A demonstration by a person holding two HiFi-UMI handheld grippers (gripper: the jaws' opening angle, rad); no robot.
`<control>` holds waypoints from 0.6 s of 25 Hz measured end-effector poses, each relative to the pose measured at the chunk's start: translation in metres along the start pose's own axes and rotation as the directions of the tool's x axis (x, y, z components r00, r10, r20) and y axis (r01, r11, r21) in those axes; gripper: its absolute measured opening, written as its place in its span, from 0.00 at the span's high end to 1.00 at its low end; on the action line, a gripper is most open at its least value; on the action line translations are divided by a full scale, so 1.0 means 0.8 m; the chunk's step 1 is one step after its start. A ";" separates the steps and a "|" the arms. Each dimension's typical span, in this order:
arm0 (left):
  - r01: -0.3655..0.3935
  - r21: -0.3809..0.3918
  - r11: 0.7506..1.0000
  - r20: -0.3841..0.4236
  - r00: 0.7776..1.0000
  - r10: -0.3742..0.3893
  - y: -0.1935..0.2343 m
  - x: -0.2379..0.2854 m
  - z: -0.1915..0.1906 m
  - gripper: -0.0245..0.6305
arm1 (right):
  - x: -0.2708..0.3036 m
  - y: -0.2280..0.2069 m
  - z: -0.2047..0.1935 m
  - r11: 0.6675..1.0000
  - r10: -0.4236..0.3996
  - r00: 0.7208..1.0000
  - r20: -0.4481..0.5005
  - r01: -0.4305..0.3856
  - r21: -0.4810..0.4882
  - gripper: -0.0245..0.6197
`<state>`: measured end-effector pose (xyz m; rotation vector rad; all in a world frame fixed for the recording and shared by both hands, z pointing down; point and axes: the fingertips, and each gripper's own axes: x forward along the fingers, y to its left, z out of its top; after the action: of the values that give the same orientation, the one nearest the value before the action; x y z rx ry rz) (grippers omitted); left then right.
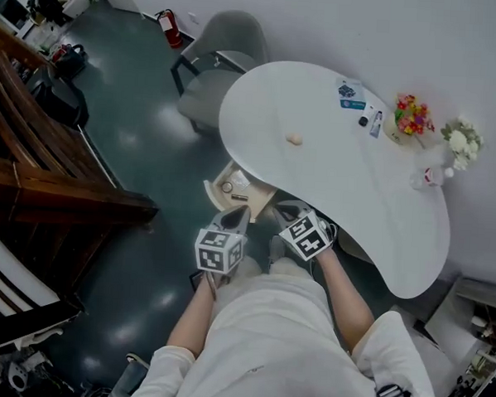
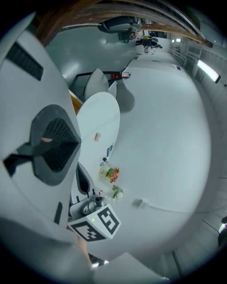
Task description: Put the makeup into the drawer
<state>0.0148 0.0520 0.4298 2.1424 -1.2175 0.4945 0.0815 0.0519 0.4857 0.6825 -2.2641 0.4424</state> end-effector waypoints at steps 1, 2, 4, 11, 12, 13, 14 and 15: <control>-0.002 -0.001 1.000 0.003 1.000 0.002 -0.004 0.004 0.002 0.95 | -0.005 -0.004 -0.003 1.000 -0.002 1.000 0.004 0.002 0.013 0.94; -0.003 0.000 1.000 0.004 1.000 0.003 -0.008 0.008 0.004 0.95 | -0.009 -0.009 -0.005 1.000 -0.004 1.000 0.010 0.004 0.021 0.94; -0.004 0.002 1.000 0.002 1.000 0.004 -0.014 0.015 0.006 0.95 | -0.015 -0.016 -0.009 1.000 -0.008 1.000 0.012 0.008 0.027 0.94; -0.001 0.021 1.000 -0.013 1.000 0.001 -0.027 0.037 0.010 0.95 | -0.018 -0.058 -0.023 0.998 -0.044 0.999 0.025 0.043 0.043 0.94; -0.001 0.020 1.000 -0.016 1.000 0.001 -0.027 0.039 0.011 0.95 | -0.018 -0.065 -0.023 0.998 -0.050 0.998 0.027 0.049 0.043 0.94; -0.002 0.019 1.000 -0.018 1.000 0.002 -0.026 0.041 0.011 0.95 | -0.017 -0.072 -0.023 0.998 -0.053 0.998 0.023 0.052 0.042 0.94; -0.004 0.017 1.000 -0.019 1.000 0.004 -0.025 0.044 0.012 0.95 | -0.014 -0.079 -0.024 0.998 -0.057 0.998 0.016 0.056 0.040 0.94; -0.008 0.014 1.000 -0.020 1.000 0.008 -0.023 0.046 0.012 0.95 | -0.011 -0.088 -0.026 0.997 -0.063 0.998 0.009 0.062 0.038 0.94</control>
<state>0.0494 0.0292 0.4382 2.1402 -1.2150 0.5284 0.1391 0.0087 0.5014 0.7743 -2.2421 0.4532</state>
